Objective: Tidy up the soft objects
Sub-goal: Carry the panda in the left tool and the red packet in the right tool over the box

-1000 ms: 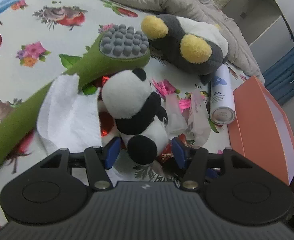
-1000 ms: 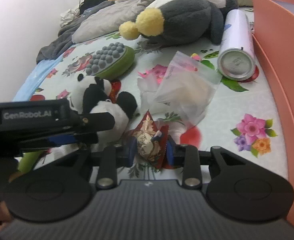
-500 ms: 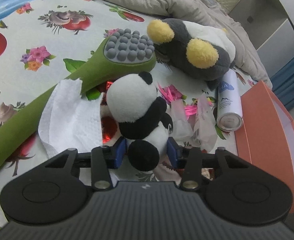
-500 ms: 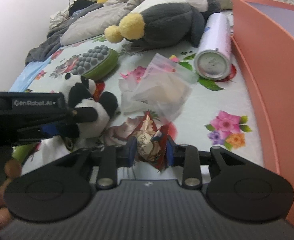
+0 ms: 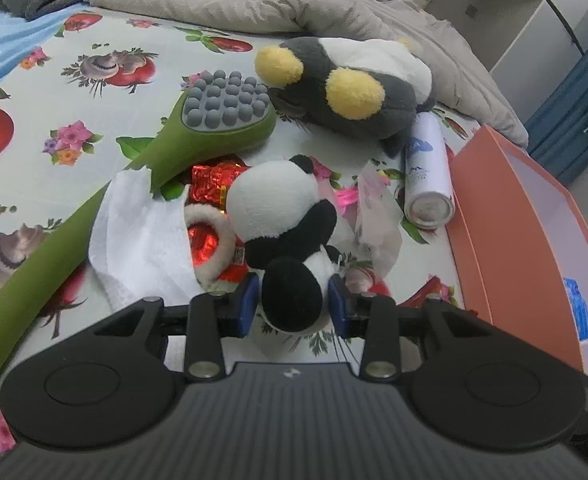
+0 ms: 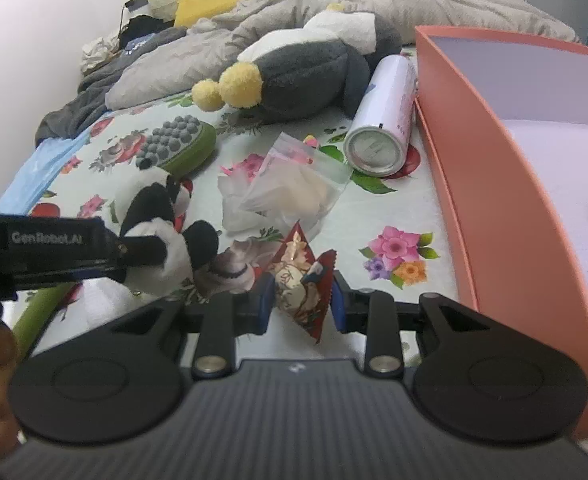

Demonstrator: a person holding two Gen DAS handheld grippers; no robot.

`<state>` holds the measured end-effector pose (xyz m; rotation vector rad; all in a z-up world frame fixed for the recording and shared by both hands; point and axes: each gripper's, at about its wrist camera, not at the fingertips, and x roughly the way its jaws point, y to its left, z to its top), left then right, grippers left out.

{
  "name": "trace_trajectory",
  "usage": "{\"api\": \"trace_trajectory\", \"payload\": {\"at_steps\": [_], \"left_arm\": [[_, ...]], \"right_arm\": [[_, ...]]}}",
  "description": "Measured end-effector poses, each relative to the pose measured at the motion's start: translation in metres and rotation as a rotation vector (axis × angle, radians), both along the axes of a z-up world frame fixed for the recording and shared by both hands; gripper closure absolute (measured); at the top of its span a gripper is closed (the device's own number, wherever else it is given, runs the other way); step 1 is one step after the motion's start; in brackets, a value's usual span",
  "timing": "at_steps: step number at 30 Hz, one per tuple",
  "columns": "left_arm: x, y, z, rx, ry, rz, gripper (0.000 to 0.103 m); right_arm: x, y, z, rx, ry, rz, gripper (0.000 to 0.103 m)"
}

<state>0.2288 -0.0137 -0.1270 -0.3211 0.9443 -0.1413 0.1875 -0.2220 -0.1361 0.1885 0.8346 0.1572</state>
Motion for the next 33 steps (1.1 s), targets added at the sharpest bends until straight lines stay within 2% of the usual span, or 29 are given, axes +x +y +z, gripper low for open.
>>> {"api": "trace_trajectory", "payload": {"at_steps": [11, 21, 33], "left_arm": [[-0.044, -0.006, 0.024, 0.048, -0.039, -0.045, 0.061], [-0.068, -0.030, 0.090, 0.070, -0.168, -0.082, 0.061], [-0.068, -0.076, 0.161, 0.051, -0.254, -0.119, 0.061]], "right_arm": [[-0.029, 0.003, 0.029, -0.041, -0.052, 0.005, 0.071], [-0.053, -0.012, 0.080, -0.043, -0.148, -0.032, 0.071], [-0.059, -0.049, 0.157, -0.055, -0.279, -0.091, 0.071]]}}
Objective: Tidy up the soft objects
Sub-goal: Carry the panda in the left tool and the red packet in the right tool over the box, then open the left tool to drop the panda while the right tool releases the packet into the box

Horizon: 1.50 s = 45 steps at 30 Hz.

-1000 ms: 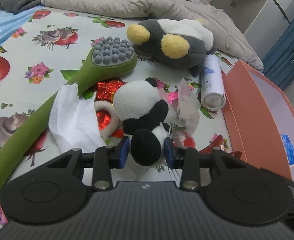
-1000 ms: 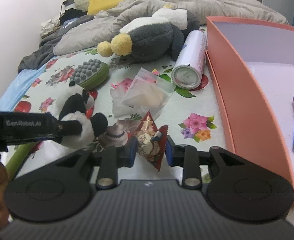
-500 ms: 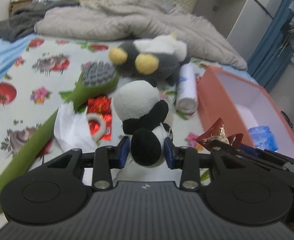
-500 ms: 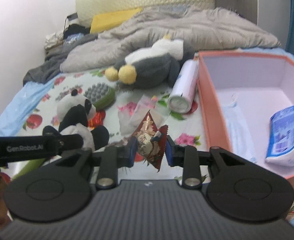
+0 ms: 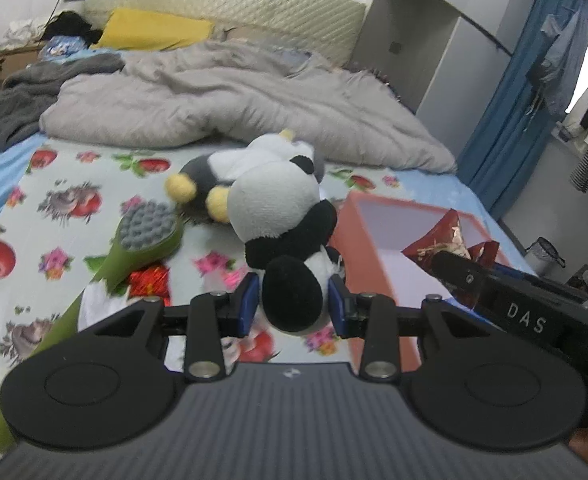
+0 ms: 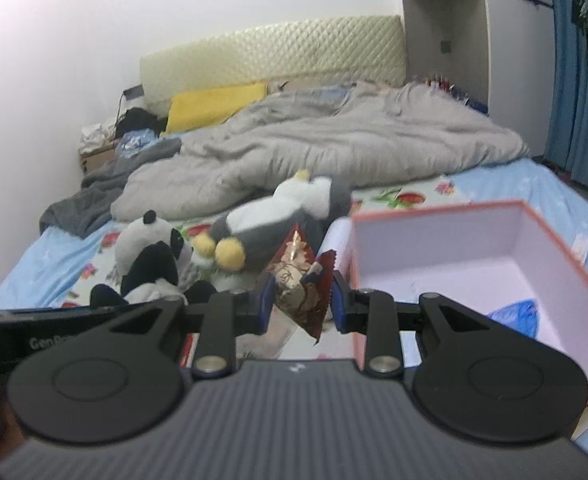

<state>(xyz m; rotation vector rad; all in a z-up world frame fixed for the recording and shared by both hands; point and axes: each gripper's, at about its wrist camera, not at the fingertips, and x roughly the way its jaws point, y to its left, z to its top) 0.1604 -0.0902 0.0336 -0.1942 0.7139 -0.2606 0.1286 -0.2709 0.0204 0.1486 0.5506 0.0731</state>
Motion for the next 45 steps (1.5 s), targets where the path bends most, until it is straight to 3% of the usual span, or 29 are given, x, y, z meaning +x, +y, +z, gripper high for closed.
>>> {"api": "trace_trajectory", "payload": {"at_steps": [7, 16, 22, 33, 39, 45], "left_arm": [[0.016, -0.041, 0.030, 0.004, -0.025, -0.048, 0.061], [0.050, -0.111, 0.029, 0.028, 0.006, -0.146, 0.061], [0.077, -0.154, 0.002, 0.052, 0.081, -0.219, 0.061], [0.106, -0.198, -0.056, 0.105, 0.213, -0.287, 0.061], [0.108, -0.204, -0.068, 0.124, 0.232, -0.290, 0.061], [0.105, -0.205, -0.067, 0.122, 0.224, -0.288, 0.059]], "right_arm": [[0.010, -0.035, 0.030, -0.010, -0.035, -0.043, 0.071], [0.028, -0.089, 0.034, -0.005, -0.014, -0.113, 0.071], [0.043, -0.128, 0.013, -0.018, 0.060, -0.179, 0.071], [0.059, -0.169, -0.061, -0.009, 0.263, -0.259, 0.071], [0.056, -0.174, -0.083, 0.024, 0.301, -0.256, 0.070], [0.057, -0.177, -0.083, 0.039, 0.302, -0.265, 0.070]]}}
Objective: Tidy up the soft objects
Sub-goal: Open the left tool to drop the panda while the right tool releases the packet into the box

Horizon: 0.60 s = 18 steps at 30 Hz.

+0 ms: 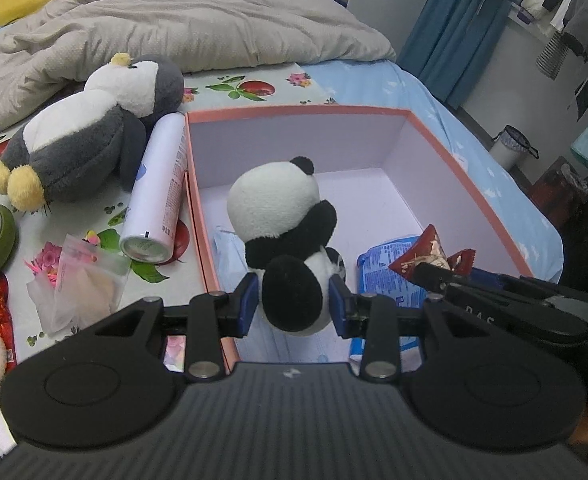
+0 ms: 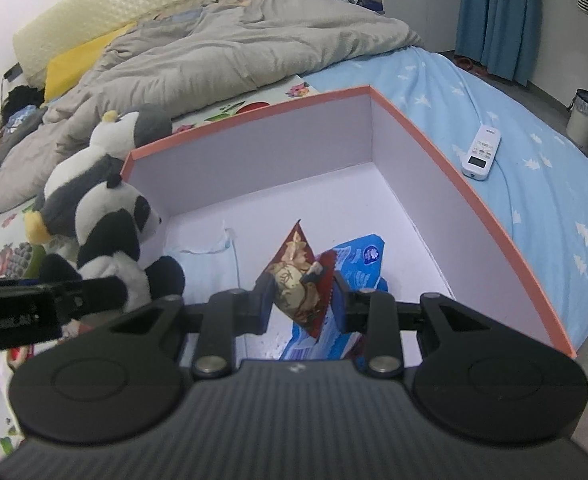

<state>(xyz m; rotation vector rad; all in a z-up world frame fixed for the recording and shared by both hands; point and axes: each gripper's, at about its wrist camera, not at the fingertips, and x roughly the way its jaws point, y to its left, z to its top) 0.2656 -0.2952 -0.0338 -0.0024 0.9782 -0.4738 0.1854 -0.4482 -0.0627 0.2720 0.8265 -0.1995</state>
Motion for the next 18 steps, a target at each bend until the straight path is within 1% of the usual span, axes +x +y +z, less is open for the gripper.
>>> {"api": "trace_trajectory", "payload": {"at_steps": [1, 3, 5, 6, 12, 16, 18], "left_arm": [[-0.002, 0.000, 0.001, -0.004, -0.004, -0.006, 0.057], [-0.005, -0.003, 0.003, 0.006, -0.022, -0.023, 0.049], [-0.010, -0.004, 0.007, 0.005, -0.044, -0.042, 0.048], [-0.011, -0.003, 0.009, 0.004, -0.053, -0.043, 0.048], [-0.019, 0.007, 0.026, -0.035, -0.085, -0.030, 0.048], [-0.029, 0.019, 0.046, -0.054, -0.128, -0.018, 0.048], [-0.036, 0.025, 0.055, -0.075, -0.147, -0.005, 0.048]], "right_arm": [[0.000, 0.000, 0.001, -0.001, -0.001, 0.002, 0.070], [0.000, 0.000, 0.001, -0.005, -0.001, 0.003, 0.067], [-0.002, -0.001, 0.003, -0.002, -0.007, -0.001, 0.062], [-0.003, -0.002, 0.004, 0.000, -0.010, -0.007, 0.062], [-0.009, 0.001, 0.014, 0.004, -0.039, -0.010, 0.062], [-0.016, 0.007, 0.031, -0.004, -0.076, -0.003, 0.062], [-0.021, 0.011, 0.041, -0.007, -0.103, 0.004, 0.062]]}}
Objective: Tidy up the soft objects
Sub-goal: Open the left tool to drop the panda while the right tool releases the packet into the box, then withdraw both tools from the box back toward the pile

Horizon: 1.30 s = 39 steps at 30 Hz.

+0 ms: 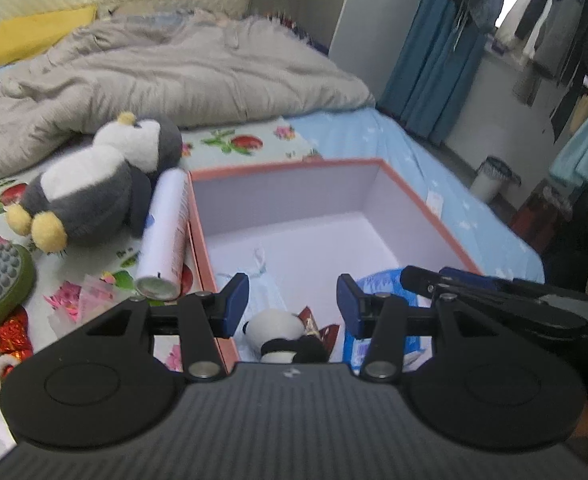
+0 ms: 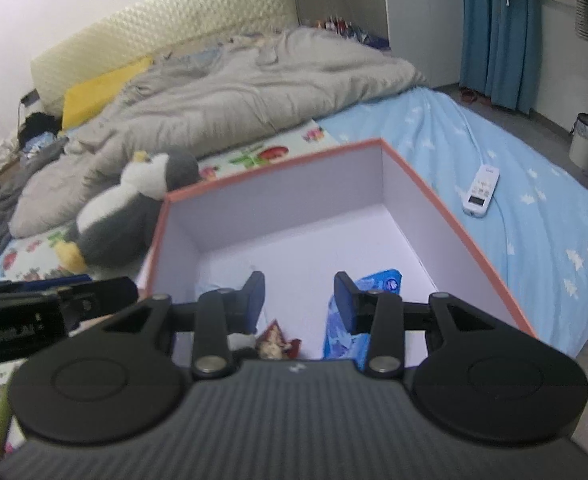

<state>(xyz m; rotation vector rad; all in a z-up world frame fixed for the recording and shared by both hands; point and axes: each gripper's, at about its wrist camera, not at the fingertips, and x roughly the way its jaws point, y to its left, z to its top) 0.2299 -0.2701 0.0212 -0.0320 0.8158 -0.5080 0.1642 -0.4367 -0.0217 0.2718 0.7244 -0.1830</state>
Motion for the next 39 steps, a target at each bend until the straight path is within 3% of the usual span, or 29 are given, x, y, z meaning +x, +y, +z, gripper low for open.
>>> {"api": "trace_trajectory", "payload": {"at_steps": [12, 23, 29, 39], "left_arm": [[-0.058, 0.042, 0.050, -0.061, -0.085, 0.044, 0.048], [-0.111, 0.112, 0.094, -0.074, -0.173, 0.109, 0.048], [-0.140, 0.163, 0.074, -0.048, -0.166, 0.198, 0.048], [-0.172, 0.222, 0.016, 0.017, -0.107, 0.306, 0.048]], "right_arm": [[-0.048, 0.034, 0.057, -0.003, -0.115, 0.030, 0.062], [-0.083, 0.084, 0.114, -0.036, -0.246, 0.107, 0.062], [-0.094, 0.121, 0.116, -0.019, -0.269, 0.213, 0.061], [-0.104, 0.171, 0.074, 0.012, -0.212, 0.361, 0.062]]}}
